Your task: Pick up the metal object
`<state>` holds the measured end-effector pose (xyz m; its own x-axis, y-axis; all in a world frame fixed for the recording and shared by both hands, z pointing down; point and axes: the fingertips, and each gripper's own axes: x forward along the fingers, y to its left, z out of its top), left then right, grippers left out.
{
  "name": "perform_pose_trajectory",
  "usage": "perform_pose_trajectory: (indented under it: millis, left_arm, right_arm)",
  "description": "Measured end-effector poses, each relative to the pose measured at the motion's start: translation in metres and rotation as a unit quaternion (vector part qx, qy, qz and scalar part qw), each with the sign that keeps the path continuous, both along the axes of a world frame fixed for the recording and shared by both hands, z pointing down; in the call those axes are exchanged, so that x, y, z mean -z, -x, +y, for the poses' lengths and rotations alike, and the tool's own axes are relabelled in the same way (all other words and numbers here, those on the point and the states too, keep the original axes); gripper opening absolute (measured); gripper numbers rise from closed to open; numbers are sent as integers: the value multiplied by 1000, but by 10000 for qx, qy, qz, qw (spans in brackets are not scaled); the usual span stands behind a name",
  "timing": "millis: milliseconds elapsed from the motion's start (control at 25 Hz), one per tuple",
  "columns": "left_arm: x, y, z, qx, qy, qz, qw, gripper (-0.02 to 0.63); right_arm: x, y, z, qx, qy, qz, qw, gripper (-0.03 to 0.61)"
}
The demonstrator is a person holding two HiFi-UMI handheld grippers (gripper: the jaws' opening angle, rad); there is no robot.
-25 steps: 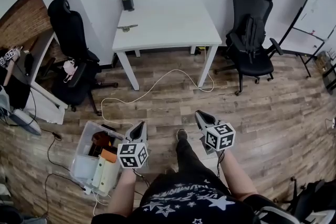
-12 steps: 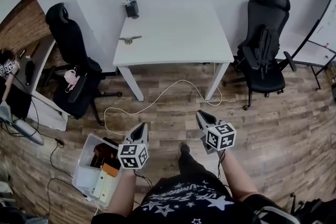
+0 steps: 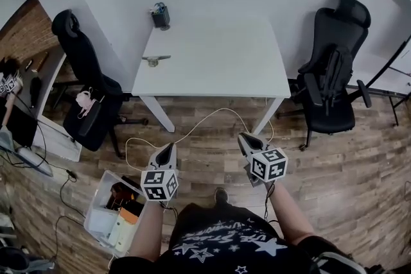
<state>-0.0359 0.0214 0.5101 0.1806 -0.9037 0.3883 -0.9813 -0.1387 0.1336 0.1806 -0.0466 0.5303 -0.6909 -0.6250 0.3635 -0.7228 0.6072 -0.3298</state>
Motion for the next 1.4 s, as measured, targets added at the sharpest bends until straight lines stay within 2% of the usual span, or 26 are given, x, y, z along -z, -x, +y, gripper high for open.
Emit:
perform_pose_trajectory:
  millis: [240,640,800,960,1120,1400]
  left_arm:
    - [7,8,-29,187,6,-38,9998,20]
    - [-1,41,-84,245,-59,-35,9997,20]
    - [-3,68,-130,301,-41,-93,9995,20]
    - [-3,103,-188,203,17,-365,9991,20]
    - [-8,139,-243,151,66,-426,9990,21]
    - [-17,206,-331,63,329,-619,9975,23]
  right_arm:
    - [3,-1,-35,69,19,-64,10000,51]
    - [-5,29,-91,179,15,32,9998,51]
    - [-6,51,-135,185,25,94,9998,51]
    - [-4,86,-192,231,44,164,9996,51]
    - [-9,122,-245,214,113,197,9995,51]
    - [-12,187,-325,151,272,194,9993,51]
